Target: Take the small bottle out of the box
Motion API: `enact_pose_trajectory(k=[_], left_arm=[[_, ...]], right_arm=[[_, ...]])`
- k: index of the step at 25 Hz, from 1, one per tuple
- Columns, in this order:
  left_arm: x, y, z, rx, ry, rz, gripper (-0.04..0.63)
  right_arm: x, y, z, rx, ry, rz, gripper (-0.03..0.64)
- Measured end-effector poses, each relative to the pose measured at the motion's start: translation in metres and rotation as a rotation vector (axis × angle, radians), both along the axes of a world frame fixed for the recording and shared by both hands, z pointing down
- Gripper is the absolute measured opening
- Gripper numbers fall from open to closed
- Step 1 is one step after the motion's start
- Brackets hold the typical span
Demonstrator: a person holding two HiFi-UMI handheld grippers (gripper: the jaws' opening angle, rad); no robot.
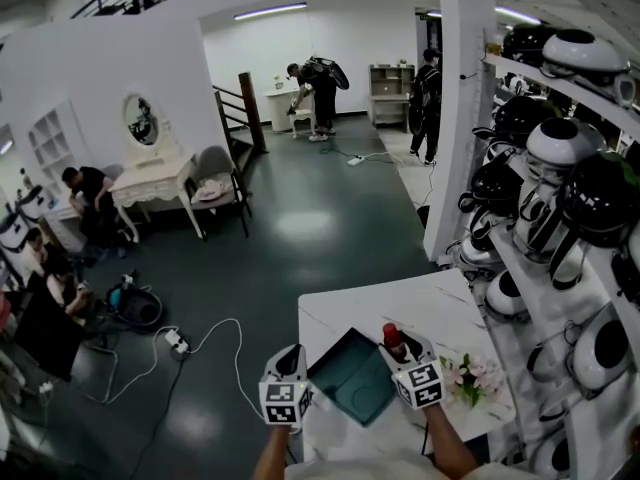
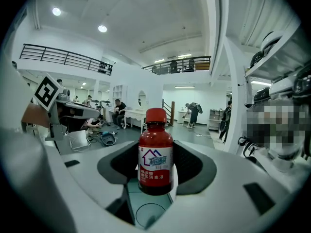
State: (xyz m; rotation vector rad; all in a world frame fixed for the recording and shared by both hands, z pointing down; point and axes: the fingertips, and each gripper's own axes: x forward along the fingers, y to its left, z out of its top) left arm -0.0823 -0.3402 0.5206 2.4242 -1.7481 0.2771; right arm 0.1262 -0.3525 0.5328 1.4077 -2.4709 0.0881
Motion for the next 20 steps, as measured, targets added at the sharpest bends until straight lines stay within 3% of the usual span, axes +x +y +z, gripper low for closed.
enact_pose_trajectory(k=[20], left_arm=[[-0.013,0.000,0.009,-0.019,-0.002,-0.005,0.018]], right_arm=[[-0.018,-0.001,0.006,-0.015,0.018,-0.015,0.235]])
